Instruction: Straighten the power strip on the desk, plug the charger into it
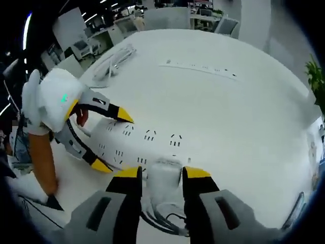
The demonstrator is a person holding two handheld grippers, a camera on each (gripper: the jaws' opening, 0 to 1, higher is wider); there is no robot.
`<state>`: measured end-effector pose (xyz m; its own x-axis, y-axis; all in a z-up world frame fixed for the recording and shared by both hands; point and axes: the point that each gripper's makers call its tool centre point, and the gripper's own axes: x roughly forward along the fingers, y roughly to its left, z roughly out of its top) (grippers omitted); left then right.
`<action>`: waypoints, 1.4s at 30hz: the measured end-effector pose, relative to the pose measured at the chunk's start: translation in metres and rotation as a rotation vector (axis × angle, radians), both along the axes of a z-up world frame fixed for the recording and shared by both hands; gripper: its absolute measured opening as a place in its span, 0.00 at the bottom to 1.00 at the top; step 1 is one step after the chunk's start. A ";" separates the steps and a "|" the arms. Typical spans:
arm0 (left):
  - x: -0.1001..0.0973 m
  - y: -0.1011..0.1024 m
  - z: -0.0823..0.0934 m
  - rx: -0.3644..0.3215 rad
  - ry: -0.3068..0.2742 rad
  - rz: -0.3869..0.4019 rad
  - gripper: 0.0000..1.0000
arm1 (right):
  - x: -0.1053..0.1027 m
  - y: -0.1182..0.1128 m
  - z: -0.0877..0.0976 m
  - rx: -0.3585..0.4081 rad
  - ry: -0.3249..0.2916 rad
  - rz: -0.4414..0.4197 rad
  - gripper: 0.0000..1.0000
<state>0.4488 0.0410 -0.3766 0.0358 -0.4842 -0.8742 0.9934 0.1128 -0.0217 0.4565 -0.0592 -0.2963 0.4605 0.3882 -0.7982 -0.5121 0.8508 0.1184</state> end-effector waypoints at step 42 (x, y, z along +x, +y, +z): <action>0.002 -0.003 0.000 -0.025 0.001 -0.022 0.71 | -0.017 0.017 -0.011 0.252 -0.582 0.899 0.30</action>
<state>0.4512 0.0382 -0.3764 0.0237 -0.5062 -0.8621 0.9956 0.0901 -0.0256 0.4398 -0.0424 -0.3075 0.2088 0.8918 -0.4014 -0.9664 0.1252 -0.2245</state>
